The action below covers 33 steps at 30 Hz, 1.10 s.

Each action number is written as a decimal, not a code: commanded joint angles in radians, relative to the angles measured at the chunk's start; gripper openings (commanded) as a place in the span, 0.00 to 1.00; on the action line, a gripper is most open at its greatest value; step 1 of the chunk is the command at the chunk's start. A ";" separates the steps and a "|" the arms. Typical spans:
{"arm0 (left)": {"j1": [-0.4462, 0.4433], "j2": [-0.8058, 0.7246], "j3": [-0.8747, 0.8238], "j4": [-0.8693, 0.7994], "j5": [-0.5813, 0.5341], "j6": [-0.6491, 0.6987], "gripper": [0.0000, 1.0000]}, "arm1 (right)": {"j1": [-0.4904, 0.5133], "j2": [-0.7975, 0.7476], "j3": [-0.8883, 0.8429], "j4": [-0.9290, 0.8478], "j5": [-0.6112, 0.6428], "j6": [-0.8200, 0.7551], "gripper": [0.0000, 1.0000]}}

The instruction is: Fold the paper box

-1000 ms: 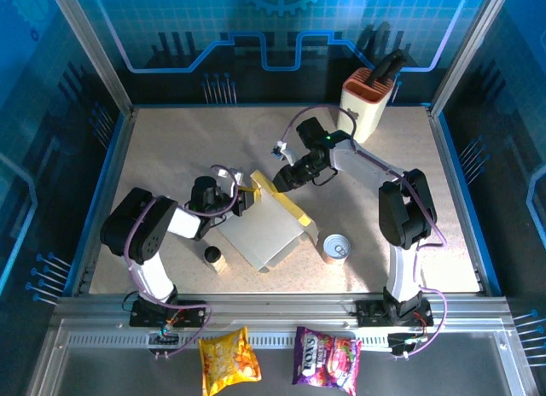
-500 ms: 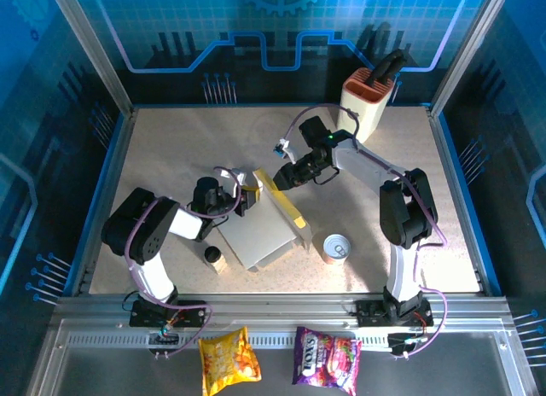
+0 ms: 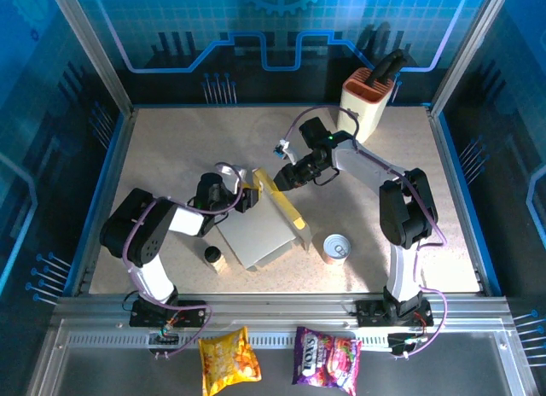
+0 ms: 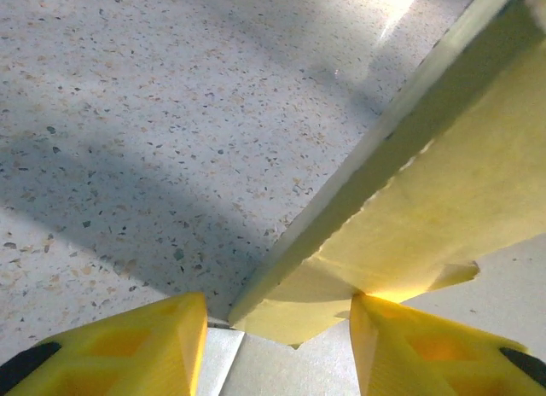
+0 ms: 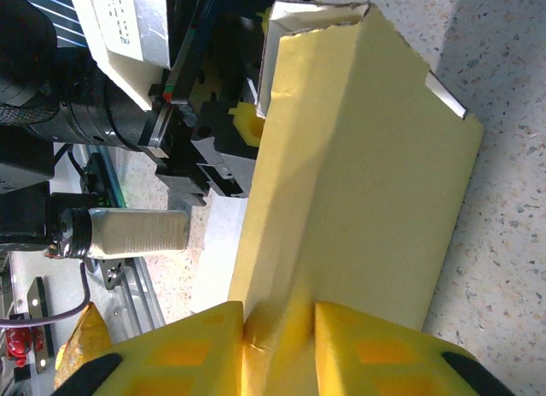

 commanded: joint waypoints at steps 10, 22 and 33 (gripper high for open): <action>-0.006 0.039 0.073 0.020 0.188 0.126 0.30 | -0.014 0.021 -0.022 -0.018 -0.026 -0.018 0.26; -0.021 0.047 0.069 0.023 0.168 0.144 0.15 | -0.031 -0.004 -0.022 0.017 -0.034 0.021 0.42; -0.025 0.018 0.090 -0.029 0.099 0.141 0.27 | -0.037 0.017 -0.019 0.018 -0.025 0.019 0.45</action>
